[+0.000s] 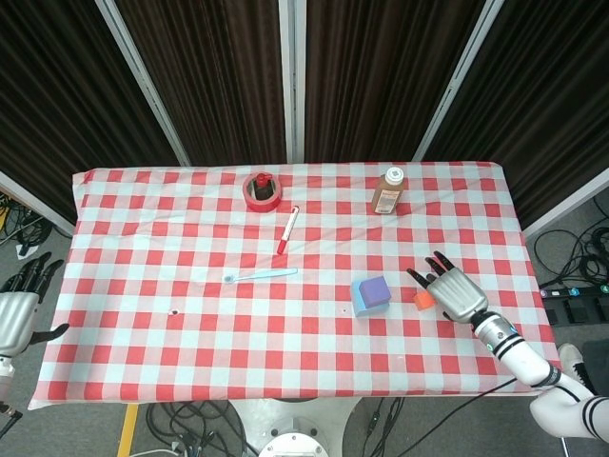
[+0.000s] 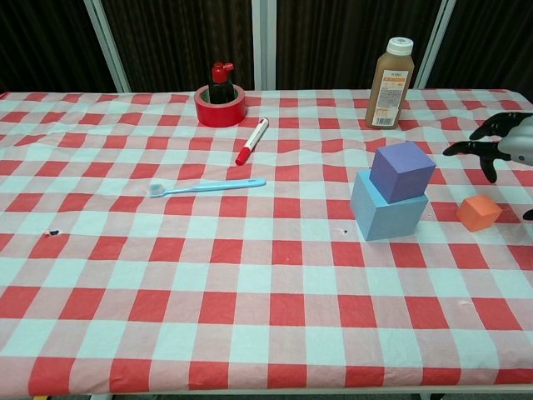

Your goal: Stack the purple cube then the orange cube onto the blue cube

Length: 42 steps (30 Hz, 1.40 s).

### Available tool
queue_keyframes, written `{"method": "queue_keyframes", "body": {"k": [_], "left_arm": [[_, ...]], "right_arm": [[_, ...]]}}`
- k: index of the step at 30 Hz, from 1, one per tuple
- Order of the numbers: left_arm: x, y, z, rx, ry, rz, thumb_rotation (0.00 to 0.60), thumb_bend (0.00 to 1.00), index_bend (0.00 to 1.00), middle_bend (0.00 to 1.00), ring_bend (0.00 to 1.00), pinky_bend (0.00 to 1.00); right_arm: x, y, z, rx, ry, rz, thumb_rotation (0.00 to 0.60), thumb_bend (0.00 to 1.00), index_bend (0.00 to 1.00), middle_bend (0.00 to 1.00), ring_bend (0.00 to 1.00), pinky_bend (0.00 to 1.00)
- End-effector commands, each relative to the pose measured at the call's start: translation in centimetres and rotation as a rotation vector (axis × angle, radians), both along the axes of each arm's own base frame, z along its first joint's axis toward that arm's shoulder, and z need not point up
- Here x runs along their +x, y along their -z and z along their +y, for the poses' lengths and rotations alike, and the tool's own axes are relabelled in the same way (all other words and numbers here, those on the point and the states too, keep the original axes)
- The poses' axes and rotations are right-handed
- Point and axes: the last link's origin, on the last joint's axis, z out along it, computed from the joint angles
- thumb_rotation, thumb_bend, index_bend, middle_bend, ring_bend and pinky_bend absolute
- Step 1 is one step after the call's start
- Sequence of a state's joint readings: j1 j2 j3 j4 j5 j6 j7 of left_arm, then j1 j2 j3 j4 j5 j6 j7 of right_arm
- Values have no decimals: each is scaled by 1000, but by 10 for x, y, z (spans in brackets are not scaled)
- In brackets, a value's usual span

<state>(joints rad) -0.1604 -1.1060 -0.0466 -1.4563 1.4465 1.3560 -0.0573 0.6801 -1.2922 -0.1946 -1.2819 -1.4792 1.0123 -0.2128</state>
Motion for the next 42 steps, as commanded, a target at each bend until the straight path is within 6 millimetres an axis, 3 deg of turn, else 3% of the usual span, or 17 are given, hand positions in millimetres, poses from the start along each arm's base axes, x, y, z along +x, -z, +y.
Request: {"method": "queue_keyframes", "body": {"k": [1,17,29,35,42], "left_arm": [[0,0,1,0,0,1,600,124,134,117,88,223],[-10,-5,-1,9,-13,2,600,125,134,118,88,223],[-10,-3,0,9,-8,0,600,125,134,118,88,223],[-8,-3,0,10,-2,-4,600,124,134,118,88,223],[-3,0,3,6,6,-17,600,124,134,118,88,223]], "right_arm": [[0,4,1,12,-3,-7,600,61,0,400,72,0],[7,28,-11,41,3,-31,600,82,0,421,75,0],[6,22,-11,25,19,-46,600,121,0,499,172,0],[18,-4,-15,-44,-12,-99,600,122,1,502,172,0],[50,-66,-19,-160,-16,-135,600,124,4,500,172,0]]}}
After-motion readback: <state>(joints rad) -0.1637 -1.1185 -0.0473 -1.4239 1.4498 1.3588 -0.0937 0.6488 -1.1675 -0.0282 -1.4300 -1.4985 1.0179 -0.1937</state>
